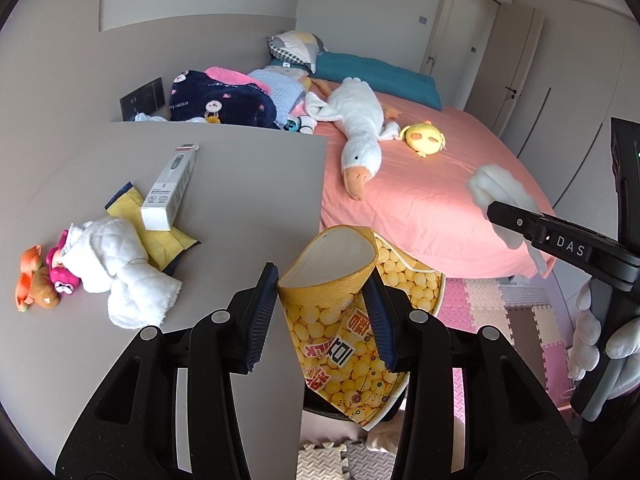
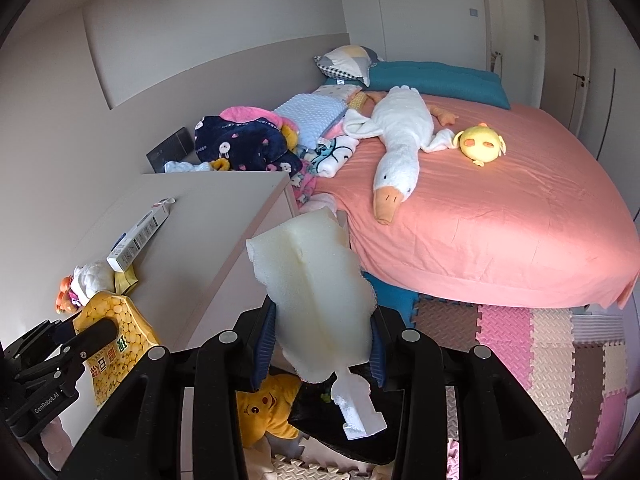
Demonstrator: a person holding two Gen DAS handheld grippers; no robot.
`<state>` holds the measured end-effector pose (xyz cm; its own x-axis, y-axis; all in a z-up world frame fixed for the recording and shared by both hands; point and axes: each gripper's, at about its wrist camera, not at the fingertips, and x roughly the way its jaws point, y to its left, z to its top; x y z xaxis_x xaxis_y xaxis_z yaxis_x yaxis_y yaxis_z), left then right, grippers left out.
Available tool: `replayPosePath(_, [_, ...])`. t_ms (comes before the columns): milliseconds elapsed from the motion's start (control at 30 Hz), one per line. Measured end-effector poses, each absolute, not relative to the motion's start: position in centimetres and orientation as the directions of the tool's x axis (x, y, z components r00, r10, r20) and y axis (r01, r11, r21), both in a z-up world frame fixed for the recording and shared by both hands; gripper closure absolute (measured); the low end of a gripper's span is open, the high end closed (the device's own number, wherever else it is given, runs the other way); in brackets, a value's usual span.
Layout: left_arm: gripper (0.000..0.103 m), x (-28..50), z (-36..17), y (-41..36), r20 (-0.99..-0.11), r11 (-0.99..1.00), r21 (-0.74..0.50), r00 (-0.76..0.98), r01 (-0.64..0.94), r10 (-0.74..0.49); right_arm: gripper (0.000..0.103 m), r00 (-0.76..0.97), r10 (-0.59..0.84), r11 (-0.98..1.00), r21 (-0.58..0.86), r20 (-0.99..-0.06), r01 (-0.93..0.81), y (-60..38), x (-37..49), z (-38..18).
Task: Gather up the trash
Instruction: 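Carry the snack bag and foam sponge toward the black bin, then open both tools over the black bin to drop the held items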
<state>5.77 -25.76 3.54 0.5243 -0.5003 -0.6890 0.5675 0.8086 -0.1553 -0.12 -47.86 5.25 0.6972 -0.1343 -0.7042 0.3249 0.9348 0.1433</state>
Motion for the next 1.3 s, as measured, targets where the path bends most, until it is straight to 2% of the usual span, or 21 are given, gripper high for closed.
replayPosePath(733, [0.06,6.3,1.1,-35.0,-0.743,0.706,-0.136,0.4,0.695,-0.537,0.063,0.644,-0.192,0.889,0.146,-0.741,0.434,-53.2,-0.2,3.2])
replayPosePath(767, [0.058,6.5,0.9,-35.4,-0.748,0.704,-0.133,0.395,0.698,-0.533,0.061,0.64,-0.19,0.888,0.149,-0.745,0.436,-53.5,0.0,3.1])
replayPosePath(800, [0.058,6.6,0.8,-35.8,-0.752,0.704,-0.125,0.396,0.699,-0.527,0.053,0.634,-0.189,0.885,0.15,-0.75,0.441,-53.7,0.3,3.0])
replayPosePath(833, [0.047,6.8,0.6,-36.2,-0.754,0.715,-0.108,0.412,0.69,-0.511,0.048,0.626,-0.199,0.879,0.145,-0.754,0.455,-54.0,0.4,3.0])
replayPosePath(867, [0.03,6.9,0.6,-36.5,-0.753,0.733,-0.09,0.436,0.675,-0.493,0.038,0.626,-0.217,0.872,0.139,-0.749,0.469,-54.1,0.5,3.1])
replayPosePath(933, [0.016,7.2,0.7,-36.5,-0.743,0.756,-0.072,0.47,0.651,-0.476,0.03,0.636,-0.246,0.867,0.127,-0.731,0.482,-54.2,0.3,3.6])
replayPosePath(1033, [0.011,7.4,0.7,-36.4,-0.744,0.769,-0.057,0.486,0.637,-0.459,0.028,0.642,-0.261,0.865,0.121,-0.721,0.488,-54.4,0.1,3.8])
replayPosePath(1300, [0.011,7.1,0.7,-36.0,-0.747,0.768,-0.054,0.484,0.639,-0.456,0.027,0.648,-0.248,0.869,0.13,-0.721,0.477,-54.3,0.0,3.7])
